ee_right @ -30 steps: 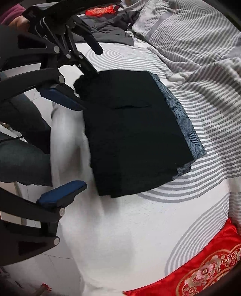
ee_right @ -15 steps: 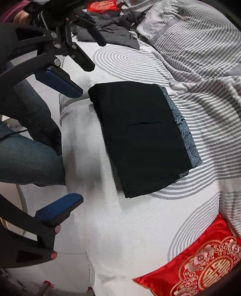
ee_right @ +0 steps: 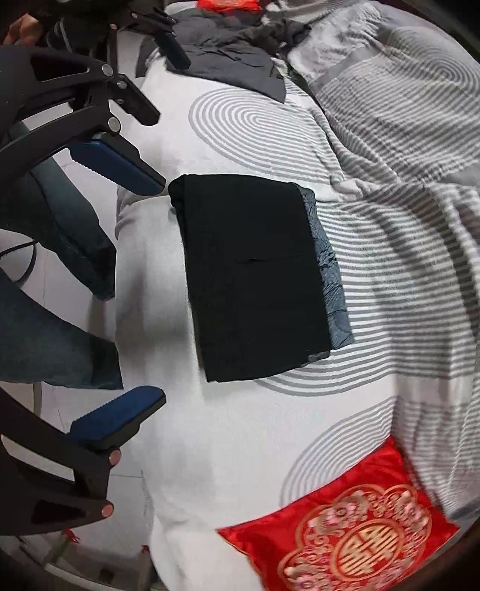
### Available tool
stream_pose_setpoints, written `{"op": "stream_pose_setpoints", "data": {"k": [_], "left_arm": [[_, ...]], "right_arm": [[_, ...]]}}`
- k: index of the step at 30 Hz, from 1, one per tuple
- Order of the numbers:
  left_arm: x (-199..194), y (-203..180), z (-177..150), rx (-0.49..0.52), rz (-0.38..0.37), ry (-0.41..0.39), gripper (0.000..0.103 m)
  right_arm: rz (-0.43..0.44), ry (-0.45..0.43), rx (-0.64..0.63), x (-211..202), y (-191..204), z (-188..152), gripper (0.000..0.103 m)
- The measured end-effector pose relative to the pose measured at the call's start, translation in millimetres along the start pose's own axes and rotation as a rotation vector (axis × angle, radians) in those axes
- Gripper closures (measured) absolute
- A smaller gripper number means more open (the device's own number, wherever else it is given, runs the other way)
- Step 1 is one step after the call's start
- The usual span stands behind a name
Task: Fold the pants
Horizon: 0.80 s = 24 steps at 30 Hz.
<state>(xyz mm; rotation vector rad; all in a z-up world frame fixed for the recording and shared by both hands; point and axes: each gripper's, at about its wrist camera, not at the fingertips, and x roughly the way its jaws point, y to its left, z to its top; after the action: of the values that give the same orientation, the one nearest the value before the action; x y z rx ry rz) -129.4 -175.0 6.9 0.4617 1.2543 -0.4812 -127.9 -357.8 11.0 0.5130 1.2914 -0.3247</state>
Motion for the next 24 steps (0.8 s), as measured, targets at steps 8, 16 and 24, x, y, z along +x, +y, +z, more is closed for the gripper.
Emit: {"op": "stream_pose_setpoints", "data": {"k": [8,16,24], "left_arm": [[-9.5,-23.8,7.7,-0.029,0.072,-0.011,0.0],[-16.5,-33.9,14.1,-0.017,0.104,-0.001,0.0],[-19.3,-45.3,13.9,-0.017,0.109,0.004,0.0]], "right_arm": [[0.007,0.032,-0.035,-4.1,-18.1,12.9,0.0],[0.046,0.042,-0.037,-5.3,-28.4,22.5,0.0],[0.053,0.041,-0.052,-8.8,-35.4,23.5,0.0]]}}
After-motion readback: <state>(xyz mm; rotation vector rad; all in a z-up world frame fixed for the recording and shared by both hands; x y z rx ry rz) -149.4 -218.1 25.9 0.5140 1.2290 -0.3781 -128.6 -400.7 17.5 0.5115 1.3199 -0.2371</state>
